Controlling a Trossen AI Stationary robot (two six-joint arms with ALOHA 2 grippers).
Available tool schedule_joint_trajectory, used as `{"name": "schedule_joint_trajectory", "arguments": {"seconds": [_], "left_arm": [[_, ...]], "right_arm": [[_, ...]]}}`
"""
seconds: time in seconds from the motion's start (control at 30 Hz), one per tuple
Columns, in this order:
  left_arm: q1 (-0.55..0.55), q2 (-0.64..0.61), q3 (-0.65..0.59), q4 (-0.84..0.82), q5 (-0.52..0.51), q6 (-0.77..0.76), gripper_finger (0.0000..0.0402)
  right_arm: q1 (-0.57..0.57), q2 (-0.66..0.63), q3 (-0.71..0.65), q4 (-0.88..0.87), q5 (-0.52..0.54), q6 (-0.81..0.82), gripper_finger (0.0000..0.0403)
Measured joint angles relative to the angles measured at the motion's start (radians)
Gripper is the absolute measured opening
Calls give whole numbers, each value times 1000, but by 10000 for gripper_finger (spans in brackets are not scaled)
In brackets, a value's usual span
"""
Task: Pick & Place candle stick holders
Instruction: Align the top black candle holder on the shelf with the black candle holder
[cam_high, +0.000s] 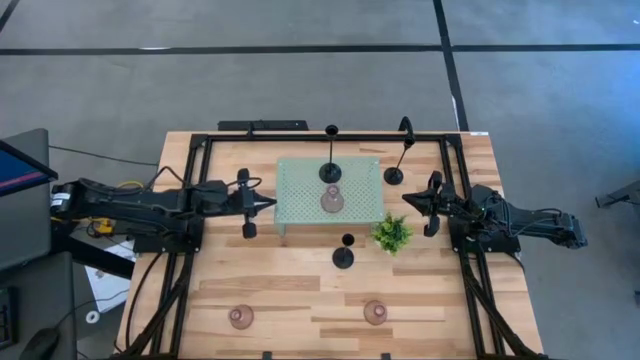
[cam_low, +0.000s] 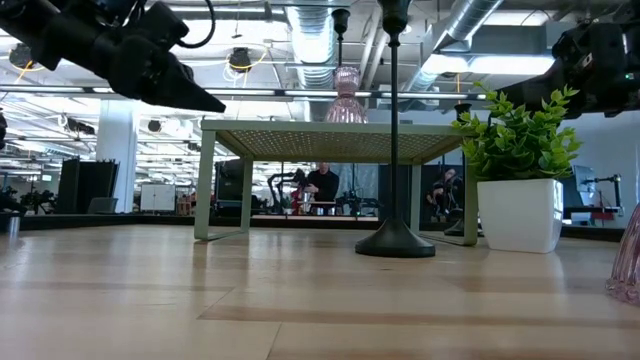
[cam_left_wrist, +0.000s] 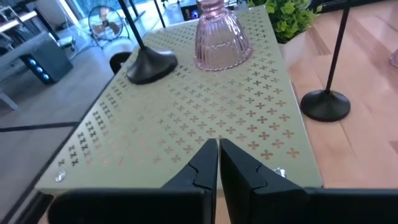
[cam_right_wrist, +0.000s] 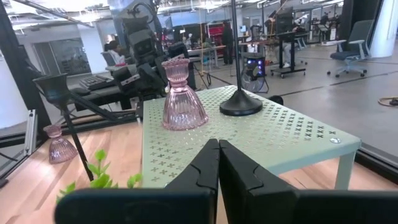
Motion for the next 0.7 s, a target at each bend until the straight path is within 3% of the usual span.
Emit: {"name": "schedule_joint_trajectory", "arguments": {"seconds": [0.13, 0.43, 0.57, 0.7], "left_arm": [[0, -18, 0, 0, 0, 3, 17], [2, -43, 0, -2, 0, 2, 17], [2, -43, 0, -2, 0, 0, 17], [2, -43, 0, -1, 0, 0, 17]], "right_arm": [[0, 0, 0, 0, 37, -26, 0], [0, 0, 0, 17, 411, -98, 0], [0, 0, 0, 17, 437, -114, 13], [0, 1, 0, 17, 440, -114, 66]]}}
